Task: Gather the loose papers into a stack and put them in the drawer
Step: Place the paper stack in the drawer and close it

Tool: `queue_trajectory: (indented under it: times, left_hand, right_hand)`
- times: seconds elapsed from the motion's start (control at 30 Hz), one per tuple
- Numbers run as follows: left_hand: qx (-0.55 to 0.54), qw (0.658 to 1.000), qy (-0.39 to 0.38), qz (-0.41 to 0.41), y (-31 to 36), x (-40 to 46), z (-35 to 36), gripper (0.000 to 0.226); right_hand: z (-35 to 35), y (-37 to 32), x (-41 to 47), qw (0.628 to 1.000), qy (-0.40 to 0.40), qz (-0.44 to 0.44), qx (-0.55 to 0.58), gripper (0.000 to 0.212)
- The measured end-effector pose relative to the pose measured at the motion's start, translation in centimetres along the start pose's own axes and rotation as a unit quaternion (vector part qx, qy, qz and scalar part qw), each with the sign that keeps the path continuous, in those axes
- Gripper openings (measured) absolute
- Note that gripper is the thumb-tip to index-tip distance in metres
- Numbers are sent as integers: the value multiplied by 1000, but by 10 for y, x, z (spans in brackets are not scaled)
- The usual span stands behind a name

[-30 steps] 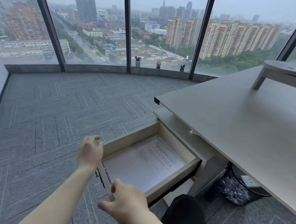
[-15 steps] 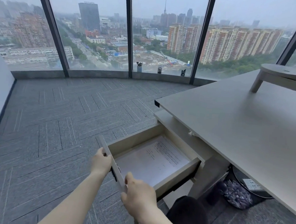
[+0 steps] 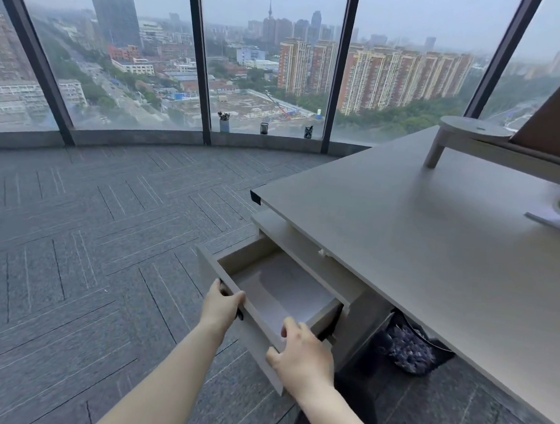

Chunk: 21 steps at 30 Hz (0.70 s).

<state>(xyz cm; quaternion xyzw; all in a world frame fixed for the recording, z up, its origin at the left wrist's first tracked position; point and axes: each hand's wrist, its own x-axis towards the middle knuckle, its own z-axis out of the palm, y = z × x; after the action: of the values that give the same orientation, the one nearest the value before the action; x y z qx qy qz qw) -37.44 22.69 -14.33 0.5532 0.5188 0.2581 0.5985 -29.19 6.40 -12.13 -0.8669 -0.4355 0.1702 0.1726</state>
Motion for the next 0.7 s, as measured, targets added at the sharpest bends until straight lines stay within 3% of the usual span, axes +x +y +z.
queue_trajectory:
  times: [0.23,0.37,0.43,0.53,0.7]
  left_hand:
    - [-64,997,-52,-6,7,5,47,16]
    - [-128,988,-67,-47,5,11,71,55]
    - [-134,987,-69,-59,5,14,80,63]
    - [-156,981,-84,-74,8,15,94,60]
    - [-215,964,-108,-117,16,13,114,50]
  right_hand:
    - [-12,42,4,976,89,152,127,57]
    - [-11,59,10,939,122,224,229,88]
    - [-14,67,16,928,116,246,254,99]
    - [-18,77,29,916,106,248,298,96]
    - [-19,85,45,900,114,254,335,69]
